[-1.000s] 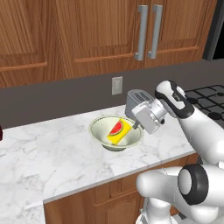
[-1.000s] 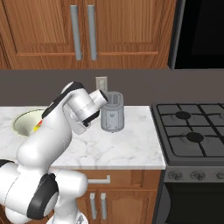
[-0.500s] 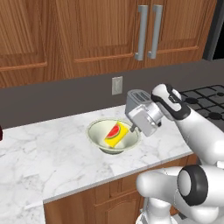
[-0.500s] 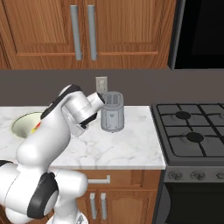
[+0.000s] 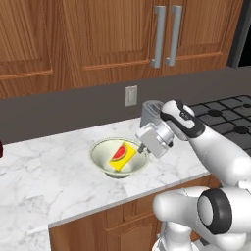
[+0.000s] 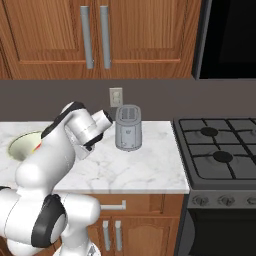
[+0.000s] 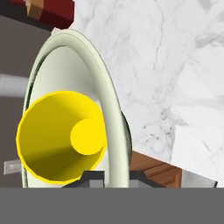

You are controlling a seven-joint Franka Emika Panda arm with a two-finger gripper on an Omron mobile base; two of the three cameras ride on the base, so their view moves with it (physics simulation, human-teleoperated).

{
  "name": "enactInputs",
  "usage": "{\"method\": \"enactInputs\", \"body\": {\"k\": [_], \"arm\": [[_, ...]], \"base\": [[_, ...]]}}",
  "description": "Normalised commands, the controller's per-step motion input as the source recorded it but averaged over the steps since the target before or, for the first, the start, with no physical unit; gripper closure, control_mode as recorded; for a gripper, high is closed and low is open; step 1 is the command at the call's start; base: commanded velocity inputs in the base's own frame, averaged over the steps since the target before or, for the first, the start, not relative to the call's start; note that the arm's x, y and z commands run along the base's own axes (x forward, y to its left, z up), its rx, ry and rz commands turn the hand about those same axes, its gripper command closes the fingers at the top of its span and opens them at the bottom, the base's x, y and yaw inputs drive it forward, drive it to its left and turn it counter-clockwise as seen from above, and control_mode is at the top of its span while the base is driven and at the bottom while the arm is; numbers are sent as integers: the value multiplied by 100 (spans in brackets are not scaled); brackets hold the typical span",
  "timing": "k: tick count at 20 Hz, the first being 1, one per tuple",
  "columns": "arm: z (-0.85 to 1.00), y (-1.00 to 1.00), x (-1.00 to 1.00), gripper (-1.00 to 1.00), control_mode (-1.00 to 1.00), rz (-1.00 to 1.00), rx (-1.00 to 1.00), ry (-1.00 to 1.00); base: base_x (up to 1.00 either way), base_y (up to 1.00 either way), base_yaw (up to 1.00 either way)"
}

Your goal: Place the cup inside the bowl on the dining table and move the bowl to any counter.

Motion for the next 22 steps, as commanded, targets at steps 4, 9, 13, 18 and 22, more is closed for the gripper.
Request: {"method": "enactInputs", "body": {"k": [4,9,13,18,22], "arm": [[-10,23,6,100,-100,0,0,0],[-2,25,13,100,-100,0,0,1],[-8,26,26,100,-100,0,0,0],[-11,25,29,100,-100,0,0,0],[-12,21,26,100,-100,0,0,0]], "base": [[0,0,0],[0,0,0],[0,0,0],[0,0,0],[0,0,0]]}}
